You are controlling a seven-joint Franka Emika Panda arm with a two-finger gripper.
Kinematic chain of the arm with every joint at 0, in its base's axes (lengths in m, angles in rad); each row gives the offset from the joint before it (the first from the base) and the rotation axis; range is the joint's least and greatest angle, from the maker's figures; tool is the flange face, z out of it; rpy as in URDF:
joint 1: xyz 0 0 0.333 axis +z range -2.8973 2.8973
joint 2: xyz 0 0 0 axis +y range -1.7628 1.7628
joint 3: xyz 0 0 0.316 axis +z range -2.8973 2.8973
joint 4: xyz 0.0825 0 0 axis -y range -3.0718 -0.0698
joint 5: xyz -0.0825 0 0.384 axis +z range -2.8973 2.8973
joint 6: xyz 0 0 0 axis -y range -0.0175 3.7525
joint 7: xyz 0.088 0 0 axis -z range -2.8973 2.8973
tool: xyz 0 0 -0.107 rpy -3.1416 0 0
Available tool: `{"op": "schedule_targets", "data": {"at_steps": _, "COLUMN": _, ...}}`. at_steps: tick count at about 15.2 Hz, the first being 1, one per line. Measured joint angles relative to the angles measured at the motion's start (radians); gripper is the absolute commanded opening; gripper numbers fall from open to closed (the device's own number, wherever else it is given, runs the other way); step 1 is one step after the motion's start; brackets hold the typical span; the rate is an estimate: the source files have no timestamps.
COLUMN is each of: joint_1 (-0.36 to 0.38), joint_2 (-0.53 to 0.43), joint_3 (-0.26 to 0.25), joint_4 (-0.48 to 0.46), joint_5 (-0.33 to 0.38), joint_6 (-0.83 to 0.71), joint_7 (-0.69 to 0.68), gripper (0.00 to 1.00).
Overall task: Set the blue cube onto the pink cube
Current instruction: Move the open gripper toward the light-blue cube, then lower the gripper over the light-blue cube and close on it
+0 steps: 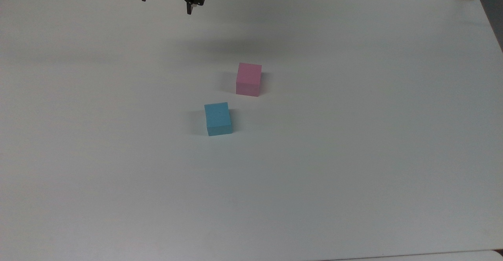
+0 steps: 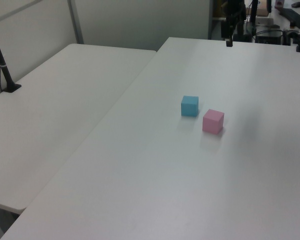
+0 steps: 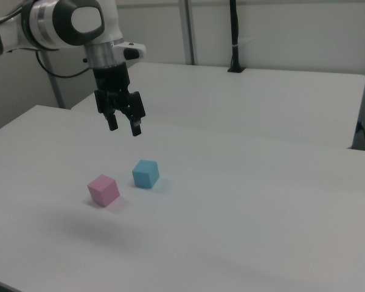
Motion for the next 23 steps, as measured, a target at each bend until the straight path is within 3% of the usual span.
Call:
{"op": "schedule_targets", "data": {"at_steps": 19, "joint_1": 0.007, "joint_2": 0.038, "joint_3": 0.015, "joint_4": 0.008, "joint_5": 0.013, "joint_6": 0.001, "joint_7": 0.0, "gripper": 1.0}}
{"op": "schedule_targets", "data": {"at_steps": 23, "joint_1": 0.037, "joint_2": 0.127, "joint_3": 0.018, "joint_4": 0.01, "joint_5": 0.027, "joint_6": 0.159, "joint_7": 0.0, "gripper": 1.0}}
